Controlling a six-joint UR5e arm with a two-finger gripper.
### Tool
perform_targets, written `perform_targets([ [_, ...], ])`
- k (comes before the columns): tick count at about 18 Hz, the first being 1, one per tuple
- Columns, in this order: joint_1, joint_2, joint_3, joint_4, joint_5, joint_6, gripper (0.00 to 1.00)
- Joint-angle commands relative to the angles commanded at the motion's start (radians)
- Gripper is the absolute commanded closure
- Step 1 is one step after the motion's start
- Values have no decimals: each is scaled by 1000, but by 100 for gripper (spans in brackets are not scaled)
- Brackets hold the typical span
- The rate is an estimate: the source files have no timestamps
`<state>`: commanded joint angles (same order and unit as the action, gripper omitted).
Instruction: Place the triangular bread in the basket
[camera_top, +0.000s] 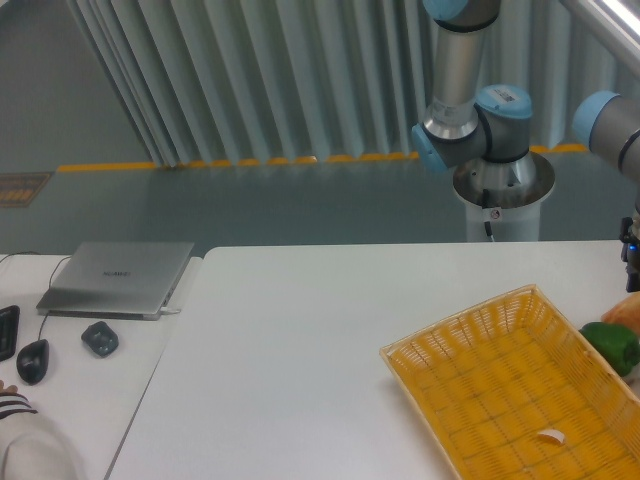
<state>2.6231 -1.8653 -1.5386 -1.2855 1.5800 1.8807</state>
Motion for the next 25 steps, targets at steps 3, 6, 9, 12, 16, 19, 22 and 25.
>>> perform_targets([
  [3,0,0,0,0,0,2,0],
  [6,-2,3,-3,0,2,0,0],
  [9,11,21,-38,3,8,-14,0],
  [12,54,37,-58,58,9,-3,0],
  [16,74,38,-89,57,6,0,0],
  [19,115,40,-144,60,0,35,0],
  [22,127,38,-149,58,9,83,0],
  [25,115,35,-153,58,15,78,0],
])
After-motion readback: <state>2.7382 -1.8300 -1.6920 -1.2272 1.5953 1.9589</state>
